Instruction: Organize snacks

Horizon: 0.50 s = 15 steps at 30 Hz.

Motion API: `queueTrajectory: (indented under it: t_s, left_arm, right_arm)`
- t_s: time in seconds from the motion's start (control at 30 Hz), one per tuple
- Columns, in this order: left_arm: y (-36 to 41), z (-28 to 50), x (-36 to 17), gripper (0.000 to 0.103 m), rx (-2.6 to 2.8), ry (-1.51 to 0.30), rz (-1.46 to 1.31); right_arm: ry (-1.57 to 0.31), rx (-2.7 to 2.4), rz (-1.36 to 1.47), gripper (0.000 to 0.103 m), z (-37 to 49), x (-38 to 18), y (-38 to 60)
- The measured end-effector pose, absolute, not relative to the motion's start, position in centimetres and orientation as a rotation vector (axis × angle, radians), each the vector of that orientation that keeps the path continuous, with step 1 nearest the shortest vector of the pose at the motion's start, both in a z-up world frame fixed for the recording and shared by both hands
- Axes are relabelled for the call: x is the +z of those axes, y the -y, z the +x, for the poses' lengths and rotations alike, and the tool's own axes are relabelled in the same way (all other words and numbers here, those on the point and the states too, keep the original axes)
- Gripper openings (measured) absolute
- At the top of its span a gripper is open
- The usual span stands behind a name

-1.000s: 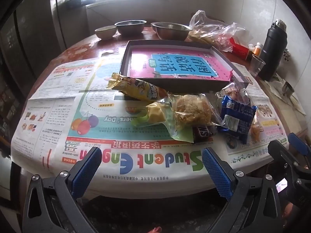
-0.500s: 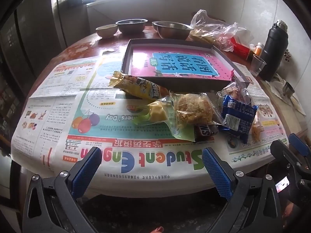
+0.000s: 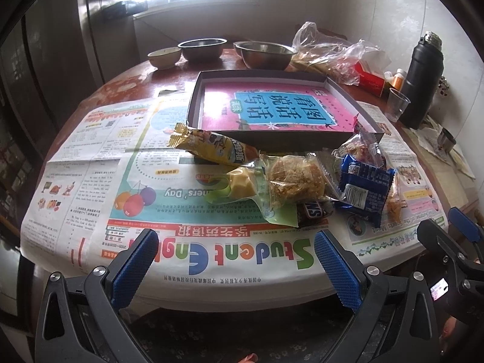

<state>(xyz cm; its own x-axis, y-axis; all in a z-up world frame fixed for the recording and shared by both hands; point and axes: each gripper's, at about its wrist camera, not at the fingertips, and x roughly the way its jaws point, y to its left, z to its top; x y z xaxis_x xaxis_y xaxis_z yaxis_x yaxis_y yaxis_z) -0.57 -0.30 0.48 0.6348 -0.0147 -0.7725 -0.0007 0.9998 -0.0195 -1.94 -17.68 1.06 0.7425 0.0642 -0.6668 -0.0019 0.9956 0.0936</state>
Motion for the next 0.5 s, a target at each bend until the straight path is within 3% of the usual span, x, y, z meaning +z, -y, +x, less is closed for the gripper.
queueTrajectory:
  t_s: [0.5]
  left_arm:
    - [0.35, -0.74, 0.54, 0.103, -0.014, -0.873, -0.012]
  right_arm:
    - [-0.733, 0.044, 0.085, 0.103, -2.0, 1.1, 17.45]
